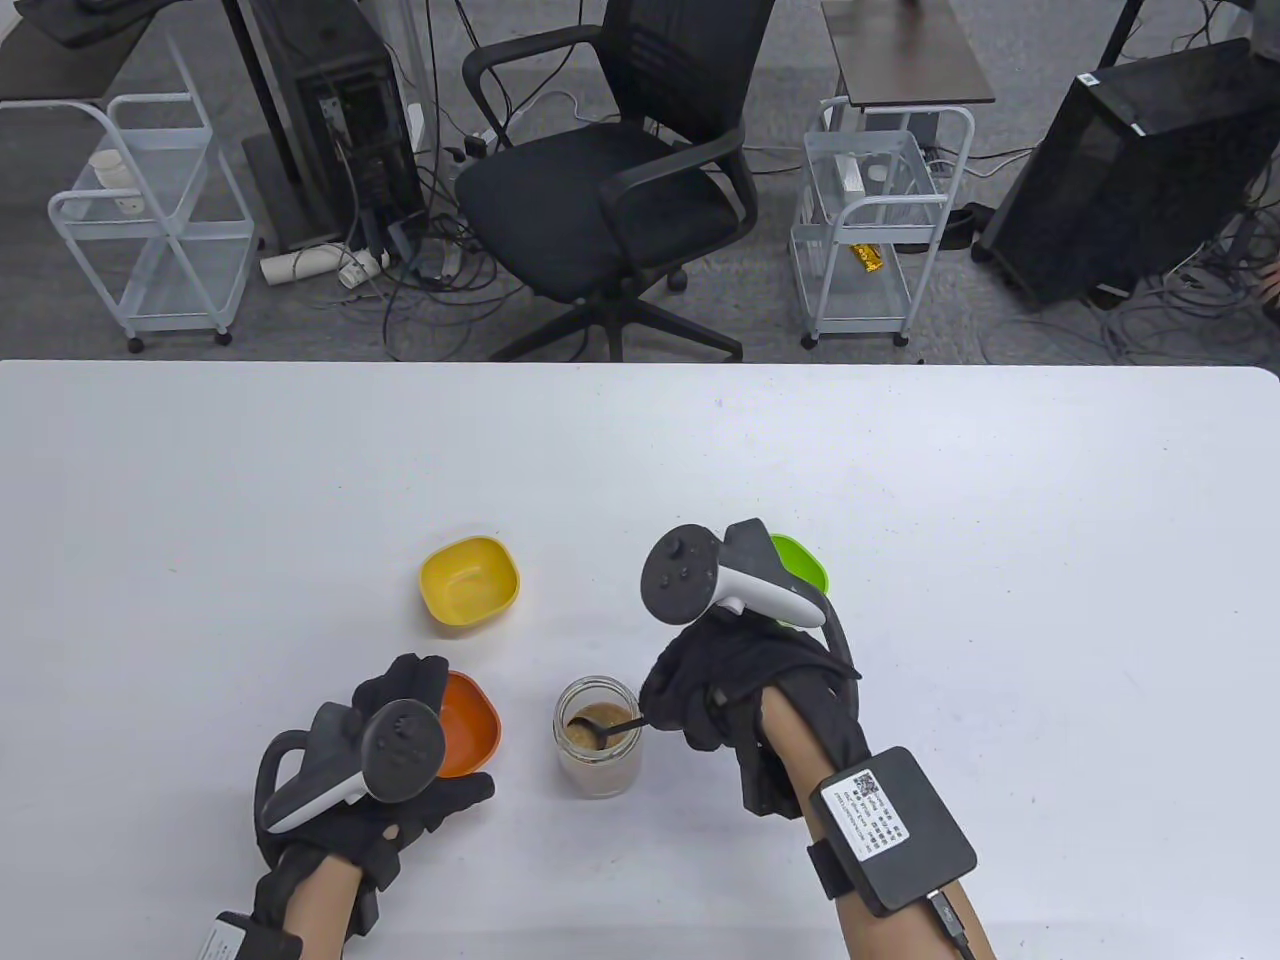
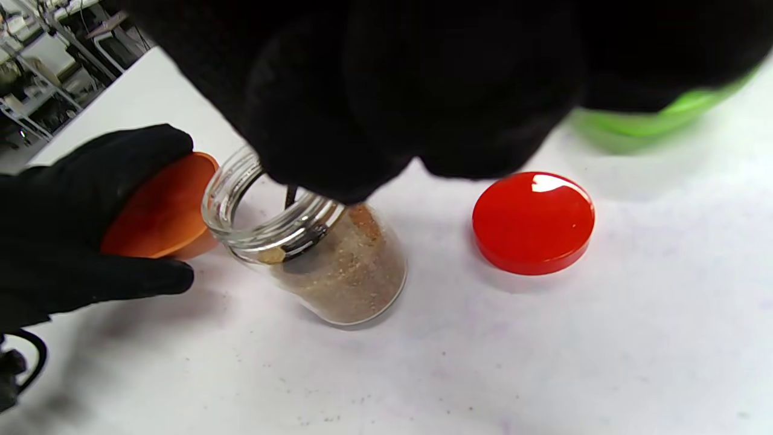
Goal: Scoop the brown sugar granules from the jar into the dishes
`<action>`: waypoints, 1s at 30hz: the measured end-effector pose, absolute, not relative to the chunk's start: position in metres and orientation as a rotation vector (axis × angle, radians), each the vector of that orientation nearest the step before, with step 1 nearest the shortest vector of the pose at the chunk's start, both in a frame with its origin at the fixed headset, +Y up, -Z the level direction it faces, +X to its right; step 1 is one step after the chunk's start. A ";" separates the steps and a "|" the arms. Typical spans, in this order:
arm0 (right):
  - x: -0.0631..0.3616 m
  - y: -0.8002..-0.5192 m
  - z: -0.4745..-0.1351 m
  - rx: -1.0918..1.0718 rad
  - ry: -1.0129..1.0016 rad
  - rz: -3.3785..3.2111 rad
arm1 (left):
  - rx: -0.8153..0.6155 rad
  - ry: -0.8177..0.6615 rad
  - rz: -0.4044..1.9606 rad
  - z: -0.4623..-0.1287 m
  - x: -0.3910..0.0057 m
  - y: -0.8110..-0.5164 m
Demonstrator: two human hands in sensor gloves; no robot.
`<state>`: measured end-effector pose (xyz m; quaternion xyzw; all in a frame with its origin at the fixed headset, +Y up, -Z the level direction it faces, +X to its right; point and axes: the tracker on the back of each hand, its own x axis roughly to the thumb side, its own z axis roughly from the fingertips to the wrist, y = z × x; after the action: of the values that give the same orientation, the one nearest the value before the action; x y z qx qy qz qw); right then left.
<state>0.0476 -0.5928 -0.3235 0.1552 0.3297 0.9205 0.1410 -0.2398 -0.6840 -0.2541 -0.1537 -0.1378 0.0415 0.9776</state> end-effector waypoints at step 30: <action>0.105 -0.580 -0.307 0.349 0.798 2.372 | -0.314 -0.340 0.128 -0.253 -0.238 -0.685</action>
<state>0.1048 -0.5799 -0.3067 0.1315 0.3009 0.8948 0.3024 -0.2380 -0.6852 -0.2532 -0.1555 -0.1684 0.0633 0.9713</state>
